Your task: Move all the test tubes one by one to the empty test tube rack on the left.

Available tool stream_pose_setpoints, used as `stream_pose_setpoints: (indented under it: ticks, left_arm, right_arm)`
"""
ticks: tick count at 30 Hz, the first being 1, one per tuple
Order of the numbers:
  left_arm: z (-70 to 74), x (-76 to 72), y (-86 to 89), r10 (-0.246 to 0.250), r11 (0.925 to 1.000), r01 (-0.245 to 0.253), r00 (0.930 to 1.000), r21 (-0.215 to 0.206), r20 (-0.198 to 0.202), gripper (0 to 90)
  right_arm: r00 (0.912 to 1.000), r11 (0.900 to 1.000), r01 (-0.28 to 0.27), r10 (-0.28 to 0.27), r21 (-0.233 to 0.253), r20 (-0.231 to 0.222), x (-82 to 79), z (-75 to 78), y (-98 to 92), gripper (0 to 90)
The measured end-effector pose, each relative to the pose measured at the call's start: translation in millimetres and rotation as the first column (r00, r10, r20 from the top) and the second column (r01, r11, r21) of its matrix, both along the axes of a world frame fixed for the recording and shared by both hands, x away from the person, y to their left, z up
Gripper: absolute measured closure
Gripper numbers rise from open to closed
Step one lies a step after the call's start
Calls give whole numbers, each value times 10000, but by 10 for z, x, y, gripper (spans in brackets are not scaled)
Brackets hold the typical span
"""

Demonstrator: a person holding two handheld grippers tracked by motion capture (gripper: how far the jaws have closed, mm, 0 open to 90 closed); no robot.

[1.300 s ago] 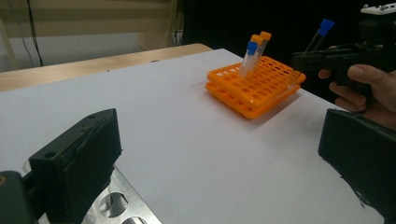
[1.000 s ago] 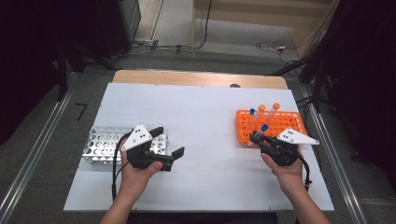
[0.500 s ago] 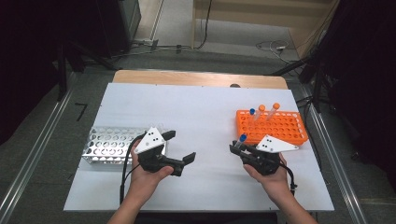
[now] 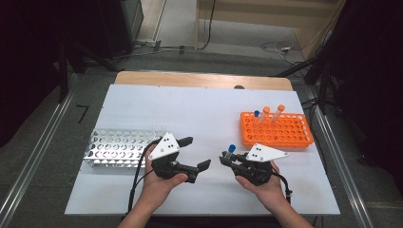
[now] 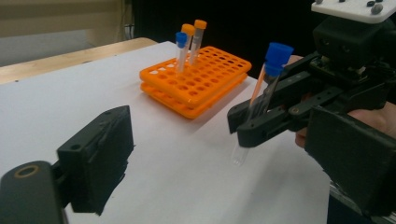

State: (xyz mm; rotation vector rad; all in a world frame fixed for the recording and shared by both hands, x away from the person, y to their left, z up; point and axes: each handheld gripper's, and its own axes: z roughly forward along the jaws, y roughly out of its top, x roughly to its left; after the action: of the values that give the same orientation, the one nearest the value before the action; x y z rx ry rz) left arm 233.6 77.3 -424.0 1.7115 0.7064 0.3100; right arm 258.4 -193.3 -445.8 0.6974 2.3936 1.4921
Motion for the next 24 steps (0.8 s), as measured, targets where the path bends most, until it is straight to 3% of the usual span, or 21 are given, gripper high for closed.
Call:
stream_pose_setpoints:
  ticks: [9,20,24]
  left_arm:
    - [-15,4,-124,-801,9967,800,9968,-147,-33,325]
    - [-27,11,-294,-1308,9912,1308,9914,178,-26,530]
    - [-31,21,-327,-1699,9853,1701,9854,177,-102,647]
  right_arm:
    - [9989,9988,-455,453,-187,-110,-64,-26,141,749]
    - [9969,9965,-785,783,-287,-105,-125,-28,227,749]
    - [9961,9956,-870,866,-340,-141,-139,-32,239,748]
